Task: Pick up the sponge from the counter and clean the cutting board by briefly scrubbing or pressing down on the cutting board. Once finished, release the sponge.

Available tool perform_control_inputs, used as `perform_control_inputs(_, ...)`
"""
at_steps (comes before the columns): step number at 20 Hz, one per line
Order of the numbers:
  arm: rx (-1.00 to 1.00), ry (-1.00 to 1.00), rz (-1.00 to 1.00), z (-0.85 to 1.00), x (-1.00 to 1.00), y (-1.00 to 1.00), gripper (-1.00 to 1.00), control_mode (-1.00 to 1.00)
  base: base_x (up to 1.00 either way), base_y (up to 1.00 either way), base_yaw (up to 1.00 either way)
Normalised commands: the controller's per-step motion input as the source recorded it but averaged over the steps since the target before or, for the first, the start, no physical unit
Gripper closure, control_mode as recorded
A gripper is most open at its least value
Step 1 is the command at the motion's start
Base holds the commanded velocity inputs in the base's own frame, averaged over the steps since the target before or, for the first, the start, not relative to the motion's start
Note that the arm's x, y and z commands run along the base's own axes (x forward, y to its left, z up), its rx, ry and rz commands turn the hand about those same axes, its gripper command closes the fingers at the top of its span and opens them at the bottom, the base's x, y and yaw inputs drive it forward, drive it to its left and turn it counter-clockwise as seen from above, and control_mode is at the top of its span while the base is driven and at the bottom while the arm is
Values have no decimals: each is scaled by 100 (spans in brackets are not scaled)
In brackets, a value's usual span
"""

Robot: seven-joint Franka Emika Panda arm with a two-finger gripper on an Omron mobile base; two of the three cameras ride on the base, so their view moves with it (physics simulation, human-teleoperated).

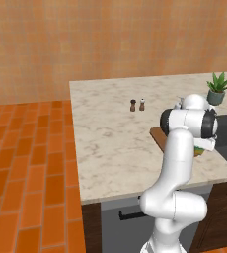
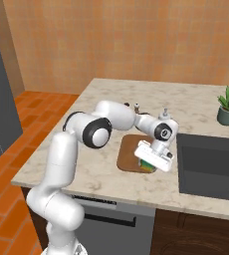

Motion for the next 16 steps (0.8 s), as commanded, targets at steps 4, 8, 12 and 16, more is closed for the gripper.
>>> perform_control_inputs(4, 0, 0, 0, 1, 3, 14, 100, -100, 0, 0, 0)
perform_control_inputs(8, 0, 0, 0, 1, 16, 13, 100, -100, 0, 0, 0)
perform_control_inputs(12, 0, 0, 0, 0, 40, 8, 100, -100, 0, 0, 0)
perform_control_inputs(16, 0, 0, 0, -1, 56, 8, 100, -100, 0, 0, 0)
